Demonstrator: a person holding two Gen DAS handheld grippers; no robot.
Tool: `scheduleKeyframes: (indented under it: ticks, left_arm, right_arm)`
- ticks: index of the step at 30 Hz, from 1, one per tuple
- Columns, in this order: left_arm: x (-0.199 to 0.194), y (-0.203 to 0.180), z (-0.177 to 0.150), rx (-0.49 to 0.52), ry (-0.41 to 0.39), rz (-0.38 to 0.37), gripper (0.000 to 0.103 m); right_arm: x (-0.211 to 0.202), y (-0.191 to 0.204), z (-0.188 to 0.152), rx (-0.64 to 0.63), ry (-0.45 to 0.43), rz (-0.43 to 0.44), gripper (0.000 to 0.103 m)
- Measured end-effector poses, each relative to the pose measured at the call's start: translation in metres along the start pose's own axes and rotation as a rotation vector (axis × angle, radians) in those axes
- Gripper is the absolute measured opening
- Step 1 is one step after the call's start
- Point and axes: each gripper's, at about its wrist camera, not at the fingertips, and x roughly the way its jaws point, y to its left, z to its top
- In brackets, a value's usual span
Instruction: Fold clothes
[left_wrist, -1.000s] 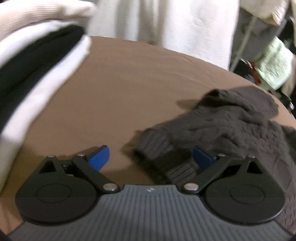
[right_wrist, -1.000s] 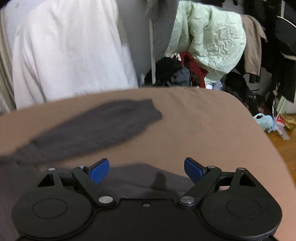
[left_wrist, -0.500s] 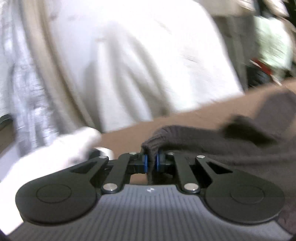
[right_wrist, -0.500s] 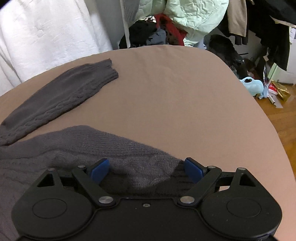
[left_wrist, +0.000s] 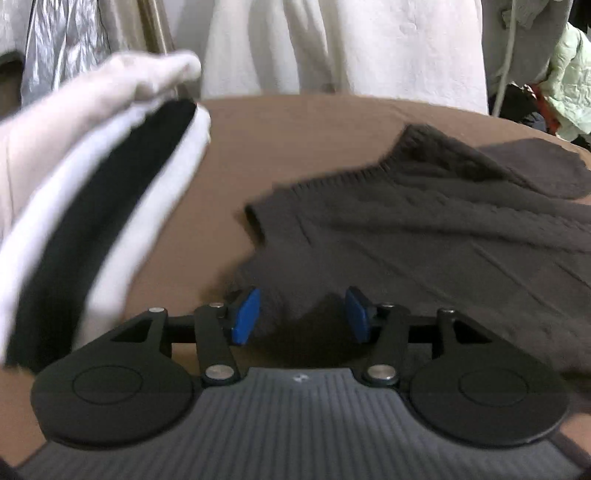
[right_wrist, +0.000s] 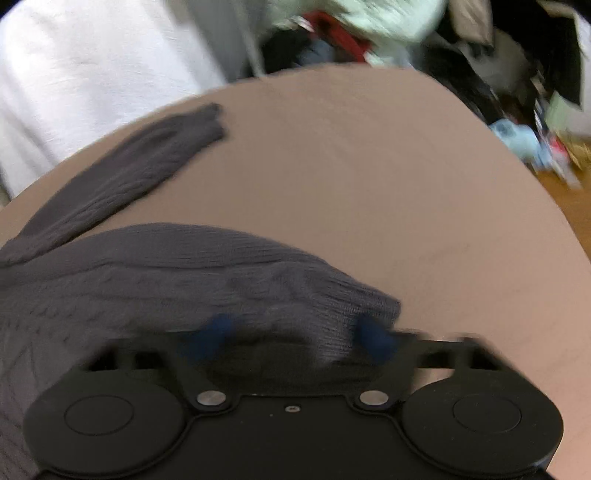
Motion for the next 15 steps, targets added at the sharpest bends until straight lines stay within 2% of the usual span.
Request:
scheduleKeyframes:
  ticks: [2,4,5,7,10,11,12,13,15]
  left_arm:
    - [-0.006,-0.004,-0.012,-0.029,0.016,-0.014,0.051]
    - [-0.011,-0.013,-0.024,-0.014,0.019,-0.007,0.051]
    - [-0.014,-0.017,-0.026,0.004,0.017,0.004,0.051]
    - [-0.016,-0.021,-0.026,0.028,0.002,0.007,0.051]
    - [-0.015,-0.016,-0.021,0.009,0.001,-0.013,0.051]
    - [-0.014,-0.013,-0.02,0.001,0.003,-0.021,0.051]
    - [-0.014,-0.012,-0.02,-0.006,0.008,-0.026,0.051]
    - [-0.014,-0.011,-0.021,-0.009,0.013,-0.026,0.051]
    - [-0.013,-0.009,-0.022,-0.014,0.021,-0.027,0.051]
  right_arm:
    - [-0.029,0.023,-0.005,0.065,-0.145,0.026,0.016]
    - [-0.055,0.067,-0.018,-0.022,-0.225,0.08,0.015]
    - [-0.065,0.092,-0.028,-0.109,-0.223,0.102,0.015]
    - [-0.078,0.136,-0.054,-0.307,-0.146,0.152,0.016]
    - [-0.077,0.18,-0.098,-0.527,0.06,0.324,0.016]
    - [-0.077,0.19,-0.111,-0.581,0.101,0.347,0.021]
    - [-0.078,0.2,-0.123,-0.627,0.131,0.345,0.027]
    - [-0.081,0.206,-0.13,-0.664,0.135,0.333,0.037]
    - [-0.091,0.21,-0.136,-0.705,0.098,0.302,0.041]
